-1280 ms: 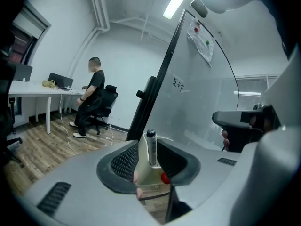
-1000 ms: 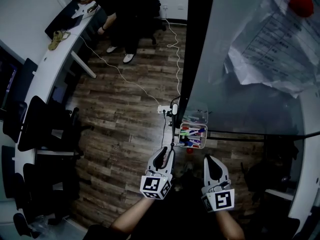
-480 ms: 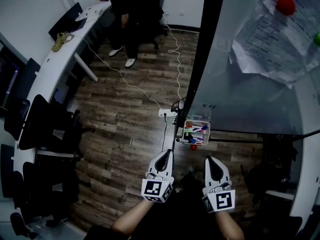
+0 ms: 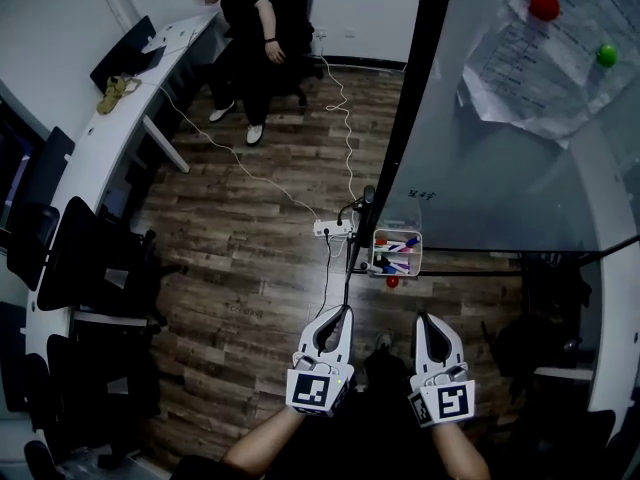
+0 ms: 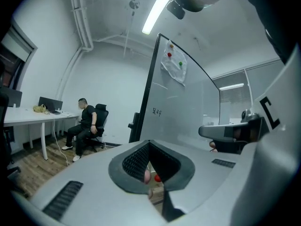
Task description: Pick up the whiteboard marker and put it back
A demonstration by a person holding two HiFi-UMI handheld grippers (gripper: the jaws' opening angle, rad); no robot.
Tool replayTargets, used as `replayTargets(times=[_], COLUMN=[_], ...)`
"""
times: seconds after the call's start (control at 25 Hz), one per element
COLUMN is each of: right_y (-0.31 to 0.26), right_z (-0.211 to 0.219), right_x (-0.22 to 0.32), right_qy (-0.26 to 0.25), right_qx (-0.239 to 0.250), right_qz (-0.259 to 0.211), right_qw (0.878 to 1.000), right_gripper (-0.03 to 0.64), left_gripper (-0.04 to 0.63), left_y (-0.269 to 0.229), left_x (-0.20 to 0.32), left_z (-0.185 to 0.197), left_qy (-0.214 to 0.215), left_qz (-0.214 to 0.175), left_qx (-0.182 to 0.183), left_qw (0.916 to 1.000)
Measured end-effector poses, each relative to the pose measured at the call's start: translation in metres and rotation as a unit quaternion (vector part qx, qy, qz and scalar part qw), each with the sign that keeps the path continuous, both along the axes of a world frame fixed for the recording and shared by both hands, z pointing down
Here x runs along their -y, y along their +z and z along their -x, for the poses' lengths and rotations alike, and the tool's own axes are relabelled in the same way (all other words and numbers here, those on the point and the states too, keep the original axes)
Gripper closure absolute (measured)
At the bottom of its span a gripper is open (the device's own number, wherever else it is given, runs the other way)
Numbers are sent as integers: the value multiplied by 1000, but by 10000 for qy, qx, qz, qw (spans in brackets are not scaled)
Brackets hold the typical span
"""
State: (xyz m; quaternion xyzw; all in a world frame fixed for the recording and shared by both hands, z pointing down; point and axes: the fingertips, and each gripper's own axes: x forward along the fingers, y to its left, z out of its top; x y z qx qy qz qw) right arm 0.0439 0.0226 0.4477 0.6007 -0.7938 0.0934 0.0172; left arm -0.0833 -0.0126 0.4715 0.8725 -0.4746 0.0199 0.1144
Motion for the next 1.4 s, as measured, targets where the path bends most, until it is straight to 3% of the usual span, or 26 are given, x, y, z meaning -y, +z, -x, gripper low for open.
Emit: replayTargets(times=[0.16, 0.64, 1.12, 1.4], right_y=[-12, -10, -13, -10], right_z=[1, -18, -32, -32], right_x=[-4, -2, -3, -3], right_qy=[-46, -190, -278, -277], right_qx=[0, -159, 34, 26], right_qz=[-286, 73, -164, -67], right_qw=[9996, 9997, 9995, 9996], right_gripper=[603, 604, 604, 604], left_gripper=[588, 588, 588, 588], left_y=[-14, -29, -30, -30], left_x=[-4, -9, -13, -15], left_z=[0, -20, -37, -34], left_qy=[21, -180, -211, -284], left_qz=[-110, -322, -315, -275], left_qx=[33, -93, -64, -50], left_qw=[9999, 9993, 9993, 9992])
